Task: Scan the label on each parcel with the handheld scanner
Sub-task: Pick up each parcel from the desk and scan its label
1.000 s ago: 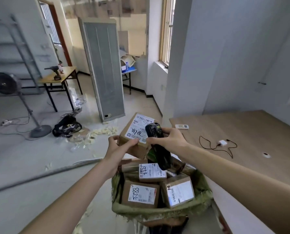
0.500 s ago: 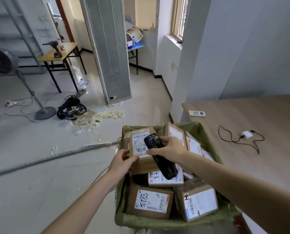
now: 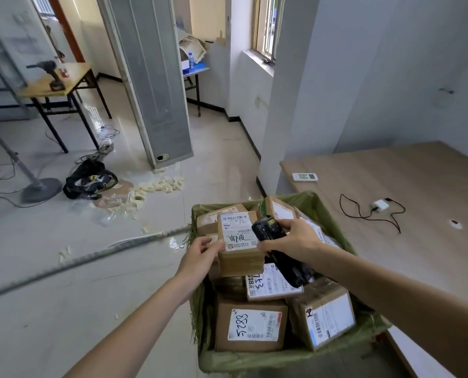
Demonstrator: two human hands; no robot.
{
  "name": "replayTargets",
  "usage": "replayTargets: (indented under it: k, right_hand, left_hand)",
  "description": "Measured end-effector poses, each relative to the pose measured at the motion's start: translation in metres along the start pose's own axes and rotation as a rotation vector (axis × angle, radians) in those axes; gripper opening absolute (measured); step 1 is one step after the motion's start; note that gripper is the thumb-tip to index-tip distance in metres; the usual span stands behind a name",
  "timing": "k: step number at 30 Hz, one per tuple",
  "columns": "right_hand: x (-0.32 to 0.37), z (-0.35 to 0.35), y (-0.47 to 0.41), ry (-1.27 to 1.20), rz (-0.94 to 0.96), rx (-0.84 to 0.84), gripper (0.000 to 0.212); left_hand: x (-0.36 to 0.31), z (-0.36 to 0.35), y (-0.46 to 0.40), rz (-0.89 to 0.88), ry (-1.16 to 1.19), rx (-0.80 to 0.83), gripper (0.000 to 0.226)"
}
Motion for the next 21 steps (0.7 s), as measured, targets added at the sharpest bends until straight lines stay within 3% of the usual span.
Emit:
replayTargets:
  k: [3, 8, 10, 14, 21]
  right_hand:
    - [0.0, 0.011, 0.013, -0.012, -0.009, -0.015, 0.047]
    - [-0.003, 0.042, 0.041, -0.001, -0.003, -0.087, 0.071]
    - [-0.008, 0.062, 0.057, 0.003, -0.006, -0.127, 0.07]
    - [-0.028, 0.112, 0.1, 0.023, -0.041, -0.237, 0.06]
    - [-0.106, 0.208, 0.205, -0.01, -0.132, -0.497, 0.079]
  left_hand:
    - [-0.016, 0.006, 0.003, -0.07, -0.03, -0.024, 0.047]
    - [-0.058, 0.008, 0.012, -0.323, -0.171, -0.001, 0.043]
    - [-0.08, 0.001, 0.017, -0.38, -0.242, 0.023, 0.045]
    - [-0.121, -0.035, 0.04, -0.477, -0.272, 0.113, 0.054]
    - [-0.188, -0.137, 0.103, -0.602, -0.255, 0.358, 0.075]
Point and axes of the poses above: each hand's wrist, its own y-axis away from the middle knuckle, its own z-axis out of the back of the hand, x = y × z, the point moved 2 cm from there along -y, towards the middle knuckle, and after that the axes turned 3 degrees about -z, right-handed, at the moved point
